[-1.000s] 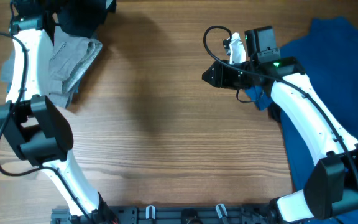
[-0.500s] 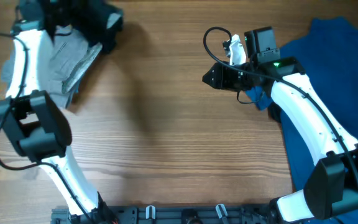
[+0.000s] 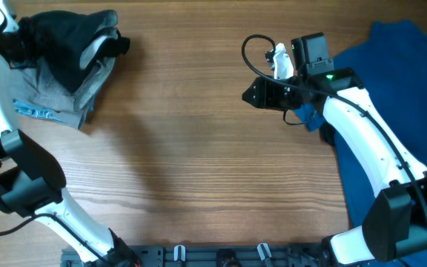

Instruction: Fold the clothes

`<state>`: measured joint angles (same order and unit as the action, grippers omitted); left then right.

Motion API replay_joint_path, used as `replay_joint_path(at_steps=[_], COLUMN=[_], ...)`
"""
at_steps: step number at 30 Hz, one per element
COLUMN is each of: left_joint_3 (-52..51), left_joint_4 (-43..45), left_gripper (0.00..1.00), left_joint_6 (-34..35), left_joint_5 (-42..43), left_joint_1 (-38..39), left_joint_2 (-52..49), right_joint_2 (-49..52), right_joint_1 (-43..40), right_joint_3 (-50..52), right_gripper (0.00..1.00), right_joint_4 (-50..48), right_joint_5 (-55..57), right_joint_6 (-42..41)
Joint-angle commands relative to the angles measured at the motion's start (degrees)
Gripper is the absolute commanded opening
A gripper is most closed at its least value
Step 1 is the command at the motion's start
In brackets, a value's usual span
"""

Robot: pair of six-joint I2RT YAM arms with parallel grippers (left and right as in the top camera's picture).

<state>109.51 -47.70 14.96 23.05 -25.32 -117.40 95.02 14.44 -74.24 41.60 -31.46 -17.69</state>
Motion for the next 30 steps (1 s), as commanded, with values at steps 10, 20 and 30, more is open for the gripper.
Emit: replay_joint_path(at_steps=[10,20,30], left_joint_3=[0.9,-7.6,0.0], left_joint_4=[-10.0,-10.7,-10.9], left_gripper=[0.91,0.04,0.26], left_joint_6=[-6.2,-1.3,-2.9], left_joint_5=[-12.0,-12.3,15.7], left_joint_1=[-5.4,1.8,-9.9], left_joint_2=[12.5,-0.8,-5.0], right_joint_2=[-0.4,-0.4,-1.3], right_joint_1=[0.2,0.2,0.2], right_joint_3=[0.0,0.0,0.0], right_gripper=[0.45,0.45,0.41], right_joint_4=[0.1,1.4,3.0], right_joint_5=[2.3,2.3,2.3], right_joint_6=[1.1,-2.9,-3.3])
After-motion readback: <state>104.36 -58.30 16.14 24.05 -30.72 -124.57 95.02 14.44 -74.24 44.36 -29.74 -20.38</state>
